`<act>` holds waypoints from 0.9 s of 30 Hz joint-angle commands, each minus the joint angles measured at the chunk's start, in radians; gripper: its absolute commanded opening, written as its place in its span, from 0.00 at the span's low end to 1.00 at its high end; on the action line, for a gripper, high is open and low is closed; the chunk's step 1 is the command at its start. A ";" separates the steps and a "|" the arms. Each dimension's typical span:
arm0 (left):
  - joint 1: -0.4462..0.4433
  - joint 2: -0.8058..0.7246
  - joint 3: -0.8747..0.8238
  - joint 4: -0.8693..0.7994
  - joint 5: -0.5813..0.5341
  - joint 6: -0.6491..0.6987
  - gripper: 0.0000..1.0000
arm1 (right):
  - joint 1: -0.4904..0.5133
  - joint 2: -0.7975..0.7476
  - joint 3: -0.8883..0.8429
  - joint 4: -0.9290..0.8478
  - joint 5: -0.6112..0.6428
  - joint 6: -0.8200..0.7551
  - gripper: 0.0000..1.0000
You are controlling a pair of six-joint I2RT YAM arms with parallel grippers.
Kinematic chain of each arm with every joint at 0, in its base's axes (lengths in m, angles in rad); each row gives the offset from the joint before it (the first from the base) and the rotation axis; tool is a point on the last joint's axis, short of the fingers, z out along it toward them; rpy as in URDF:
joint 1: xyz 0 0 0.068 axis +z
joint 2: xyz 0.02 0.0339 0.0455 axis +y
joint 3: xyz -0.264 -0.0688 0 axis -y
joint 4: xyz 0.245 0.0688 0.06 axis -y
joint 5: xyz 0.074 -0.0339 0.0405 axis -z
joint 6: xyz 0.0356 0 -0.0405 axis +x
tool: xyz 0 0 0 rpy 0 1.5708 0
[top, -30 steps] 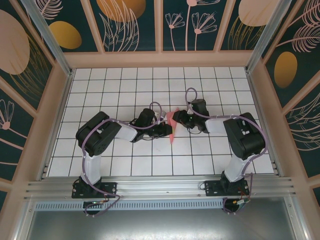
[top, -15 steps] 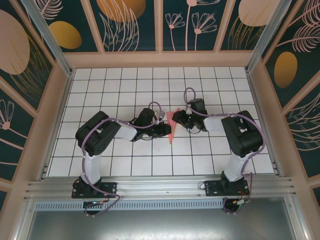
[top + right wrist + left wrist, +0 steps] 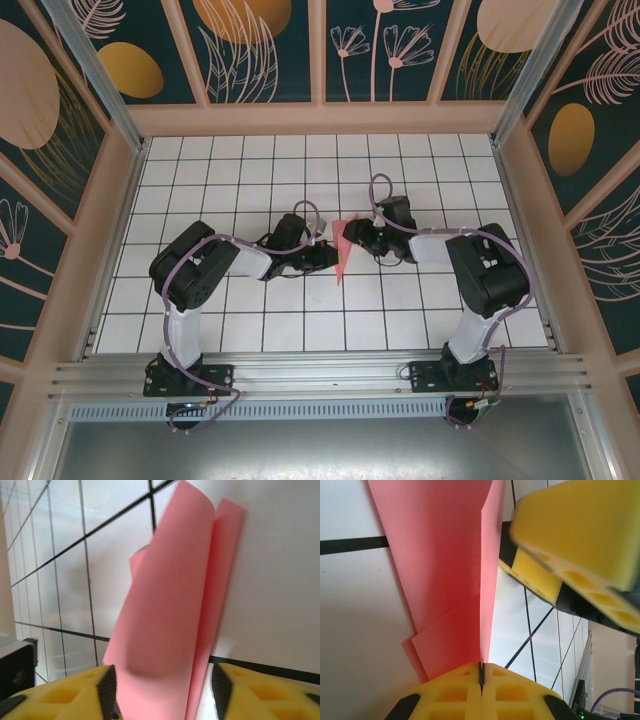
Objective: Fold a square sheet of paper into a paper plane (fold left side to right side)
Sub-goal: Fold the wing for the fifth time at the center of the table.
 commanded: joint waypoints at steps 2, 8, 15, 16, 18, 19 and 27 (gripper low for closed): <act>0.009 -0.031 0.007 -0.007 -0.001 0.024 0.04 | -0.027 -0.062 -0.016 0.060 -0.042 -0.003 0.67; 0.009 -0.033 0.007 -0.013 -0.006 0.029 0.04 | -0.028 -0.024 0.028 0.059 -0.060 0.020 0.73; 0.010 -0.033 0.010 -0.030 -0.014 0.037 0.04 | -0.026 0.041 0.100 0.003 -0.045 0.016 0.73; 0.009 -0.032 0.011 -0.030 -0.016 0.038 0.04 | -0.025 0.053 0.111 -0.006 -0.044 0.016 0.73; 0.010 -0.035 0.012 -0.031 -0.017 0.039 0.04 | -0.025 0.065 0.120 -0.009 -0.044 0.018 0.73; 0.009 -0.035 0.012 -0.033 -0.017 0.041 0.04 | -0.023 0.071 0.125 -0.011 -0.044 0.018 0.73; 0.010 -0.034 0.015 -0.042 -0.020 0.044 0.04 | -0.015 0.108 0.170 -0.051 -0.039 0.008 0.73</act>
